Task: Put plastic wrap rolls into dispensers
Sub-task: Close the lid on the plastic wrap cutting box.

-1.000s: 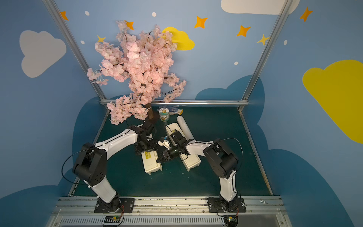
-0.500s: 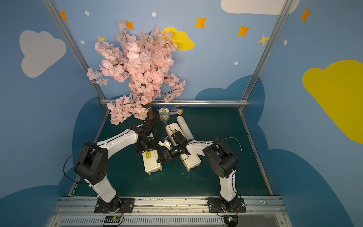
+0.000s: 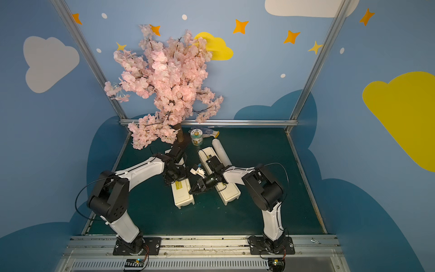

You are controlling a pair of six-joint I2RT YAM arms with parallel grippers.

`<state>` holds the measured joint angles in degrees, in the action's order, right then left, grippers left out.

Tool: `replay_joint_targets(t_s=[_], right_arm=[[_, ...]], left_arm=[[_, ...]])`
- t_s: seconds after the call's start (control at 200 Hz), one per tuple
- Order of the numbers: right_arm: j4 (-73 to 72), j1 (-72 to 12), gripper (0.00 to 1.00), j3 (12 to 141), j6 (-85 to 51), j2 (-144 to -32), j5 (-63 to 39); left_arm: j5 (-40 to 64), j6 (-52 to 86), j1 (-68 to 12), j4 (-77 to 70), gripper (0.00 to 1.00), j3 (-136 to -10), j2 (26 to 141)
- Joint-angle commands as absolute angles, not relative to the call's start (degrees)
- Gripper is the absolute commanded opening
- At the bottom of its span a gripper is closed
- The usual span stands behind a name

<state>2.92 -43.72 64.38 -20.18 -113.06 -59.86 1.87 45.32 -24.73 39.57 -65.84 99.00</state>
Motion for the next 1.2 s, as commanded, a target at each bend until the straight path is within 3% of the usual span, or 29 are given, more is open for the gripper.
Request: replay_joint_targets(t_s=[0.0, 0.355, 0.536, 0.811, 1.036, 1.197], right_arm=[[6.04, -46.32, 0.24, 64.31, -16.76, -116.94, -58.10], [11.65, -45.33, 0.13, 66.09, -16.39, -121.71, -55.41], [15.42, -45.26, 0.10, 65.92, -14.59, -120.72, -49.05], [18.31, -46.15, 0.15, 67.85, -15.72, -122.09, -44.50], [17.50, -44.44, 0.25, 65.73, -15.66, -114.93, -40.09], [20.77, -44.40, 0.25, 68.72, -15.29, -117.53, -40.06]], left_arm=[[9.64, 47.17, -25.68, 32.35, 0.98, -65.25, 100.12], [7.30, 43.86, -27.78, 37.42, 0.99, -69.96, 103.68], [6.47, 43.63, -28.05, 38.59, 1.00, -69.82, 102.62], [5.00, 40.95, -27.63, 40.33, 1.00, -70.87, 105.36], [2.02, 39.29, -27.06, 41.78, 1.00, -70.61, 102.81], [0.16, 36.24, -23.93, 43.15, 1.00, -72.78, 100.71]])
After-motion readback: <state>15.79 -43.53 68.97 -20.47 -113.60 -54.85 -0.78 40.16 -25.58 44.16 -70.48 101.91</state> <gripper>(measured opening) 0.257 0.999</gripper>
